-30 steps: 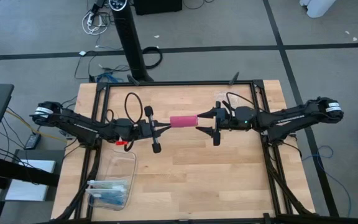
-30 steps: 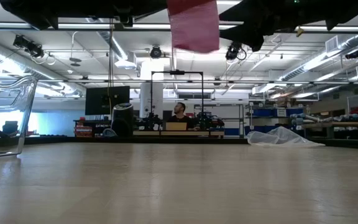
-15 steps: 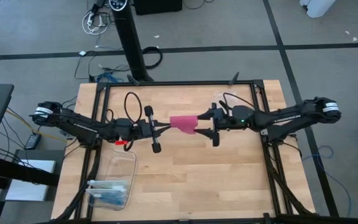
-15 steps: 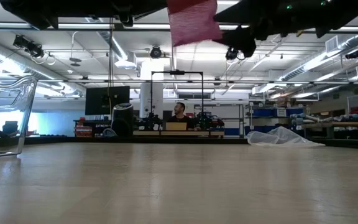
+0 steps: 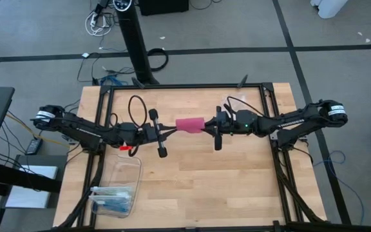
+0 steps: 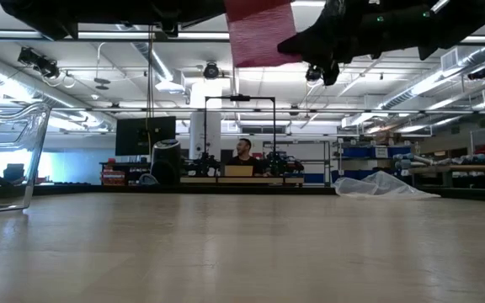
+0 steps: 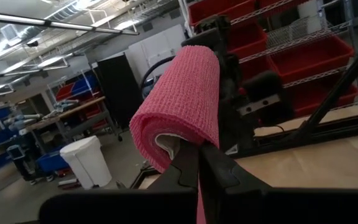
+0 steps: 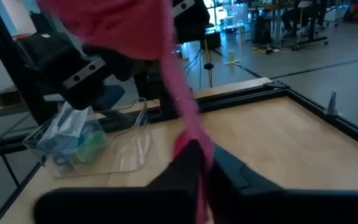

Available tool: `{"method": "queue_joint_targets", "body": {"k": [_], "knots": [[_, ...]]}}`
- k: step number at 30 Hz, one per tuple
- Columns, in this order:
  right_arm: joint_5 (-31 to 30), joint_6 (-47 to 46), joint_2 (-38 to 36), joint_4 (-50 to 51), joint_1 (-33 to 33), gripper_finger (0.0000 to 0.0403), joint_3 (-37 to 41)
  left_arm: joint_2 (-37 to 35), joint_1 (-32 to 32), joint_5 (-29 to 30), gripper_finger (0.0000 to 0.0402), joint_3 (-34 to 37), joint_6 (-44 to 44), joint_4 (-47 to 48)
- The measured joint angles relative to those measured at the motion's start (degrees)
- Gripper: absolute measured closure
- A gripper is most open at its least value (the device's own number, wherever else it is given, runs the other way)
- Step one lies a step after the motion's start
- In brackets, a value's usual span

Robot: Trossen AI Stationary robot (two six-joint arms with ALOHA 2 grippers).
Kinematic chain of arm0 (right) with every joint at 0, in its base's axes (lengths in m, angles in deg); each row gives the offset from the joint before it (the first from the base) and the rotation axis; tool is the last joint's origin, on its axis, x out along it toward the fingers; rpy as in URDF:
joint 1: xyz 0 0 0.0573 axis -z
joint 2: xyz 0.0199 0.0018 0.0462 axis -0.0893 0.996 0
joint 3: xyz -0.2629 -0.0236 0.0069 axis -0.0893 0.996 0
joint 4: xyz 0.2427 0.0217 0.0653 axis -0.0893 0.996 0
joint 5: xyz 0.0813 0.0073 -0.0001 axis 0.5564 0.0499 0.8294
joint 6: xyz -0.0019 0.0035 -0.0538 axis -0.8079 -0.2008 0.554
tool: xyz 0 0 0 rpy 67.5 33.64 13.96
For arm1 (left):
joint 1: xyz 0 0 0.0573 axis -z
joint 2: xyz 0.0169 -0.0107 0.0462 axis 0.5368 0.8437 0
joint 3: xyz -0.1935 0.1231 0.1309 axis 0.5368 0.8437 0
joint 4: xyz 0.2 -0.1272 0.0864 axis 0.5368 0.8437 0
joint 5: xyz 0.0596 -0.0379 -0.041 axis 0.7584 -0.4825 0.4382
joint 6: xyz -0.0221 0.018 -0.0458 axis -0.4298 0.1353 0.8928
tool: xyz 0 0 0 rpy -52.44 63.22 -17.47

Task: Roll bandage
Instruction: Roll the pink bandage

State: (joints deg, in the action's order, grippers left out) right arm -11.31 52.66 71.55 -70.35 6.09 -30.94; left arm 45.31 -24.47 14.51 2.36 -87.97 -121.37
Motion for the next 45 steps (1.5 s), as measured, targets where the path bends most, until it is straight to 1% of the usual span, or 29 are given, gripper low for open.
{"method": "queue_joint_targets", "body": {"k": [1,6,11,14,20,27,32,34,35,39,45], "knots": [[0.04,0.18,0.00,0.02,0.00,0.0394,0.00,0.02,0.00,0.40,0.0400,0.00,-0.04,0.00],[1.27,-0.81,0.00,0.36,-0.21,0.0382,0.00,0.02,-0.46,3.59,0.0399,0.00,-0.35,0.11],[2.70,-2.06,0.00,0.23,-1.99,0.0399,0.00,0.02,-1.96,4.22,0.0400,0.00,-0.37,2.35],[3.35,-3.08,0.00,-0.04,-3.20,0.0395,0.00,0.11,-2.49,6.05,0.0400,0.00,-0.37,3.84],[4.23,-4.19,-0.13,-3.65,-4.26,0.0400,0.00,0.39,-2.67,7.60,0.0400,0.00,-1.68,5.95],[4.04,-8.16,-1.14,-9.11,-2.95,0.0398,0.00,0.42,-2.11,8.95,0.0400,0.00,-1.68,8.87],[4.21,-11.66,-1.14,-10.89,-1.28,0.0395,0.00,1.26,-1.51,9.19,0.0400,0.01,-1.64,8.07],[4.48,-12.56,-1.14,-10.91,-1.12,0.0382,0.02,2.22,-1.54,9.29,0.0400,0.02,-1.70,6.54],[5.53,-12.60,-1.16,-10.97,-1.11,0.0373,0.02,2.61,-1.55,9.43,0.0400,0.02,-1.77,5.73],[9.51,-13.66,-1.18,-8.96,-1.71,0.0325,0.02,3.43,-1.51,9.39,0.0400,0.08,-3.91,0.99],[8.95,-11.92,-1.29,-1.16,-2.75,0.0246,0.02,3.23,-1.11,9.39,0.0400,0.11,-7.40,-2.13]]}}
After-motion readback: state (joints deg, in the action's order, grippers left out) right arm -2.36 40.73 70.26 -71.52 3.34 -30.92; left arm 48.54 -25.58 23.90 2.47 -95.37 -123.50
